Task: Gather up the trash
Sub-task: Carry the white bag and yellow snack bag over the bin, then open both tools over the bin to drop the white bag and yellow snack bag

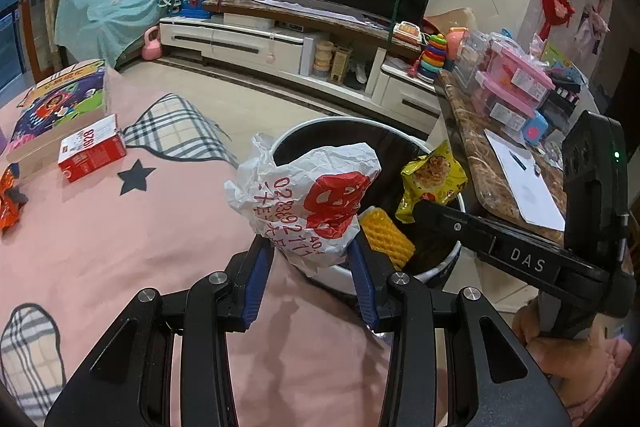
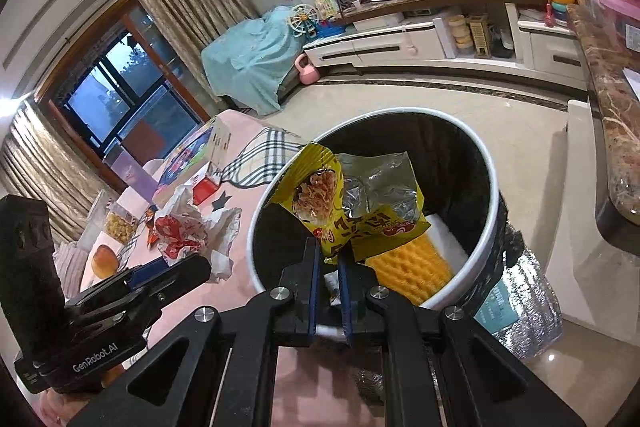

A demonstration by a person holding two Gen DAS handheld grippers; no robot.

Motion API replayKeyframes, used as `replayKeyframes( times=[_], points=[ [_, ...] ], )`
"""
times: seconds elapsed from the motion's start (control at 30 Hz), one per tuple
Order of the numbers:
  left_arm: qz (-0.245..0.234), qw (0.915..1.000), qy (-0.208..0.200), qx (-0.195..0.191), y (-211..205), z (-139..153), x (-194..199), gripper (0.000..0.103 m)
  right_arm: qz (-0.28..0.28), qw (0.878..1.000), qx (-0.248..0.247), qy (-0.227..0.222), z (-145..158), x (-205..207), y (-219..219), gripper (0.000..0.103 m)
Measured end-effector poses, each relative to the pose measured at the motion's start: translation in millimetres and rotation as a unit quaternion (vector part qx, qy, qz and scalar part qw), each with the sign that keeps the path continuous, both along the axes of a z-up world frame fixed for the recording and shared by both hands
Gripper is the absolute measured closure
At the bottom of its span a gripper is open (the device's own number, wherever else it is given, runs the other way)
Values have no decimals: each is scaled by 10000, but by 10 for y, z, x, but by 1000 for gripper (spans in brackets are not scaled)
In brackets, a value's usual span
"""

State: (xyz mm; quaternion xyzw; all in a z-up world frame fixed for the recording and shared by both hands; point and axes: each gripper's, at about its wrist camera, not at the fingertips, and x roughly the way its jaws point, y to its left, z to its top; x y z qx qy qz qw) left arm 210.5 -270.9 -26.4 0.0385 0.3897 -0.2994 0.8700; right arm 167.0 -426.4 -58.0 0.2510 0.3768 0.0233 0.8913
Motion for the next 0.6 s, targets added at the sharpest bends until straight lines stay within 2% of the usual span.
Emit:
replayKeyframes(
  times=[0.47,0.6],
  points=[
    [-77,9996,274,84,-222,-141,130,65,30,9993,175,317,-123,170,-208,94],
    [-53,9994,335,102,-256,-152,157,61,17,9991,182,375,-130,194,-230,89]
  ],
)
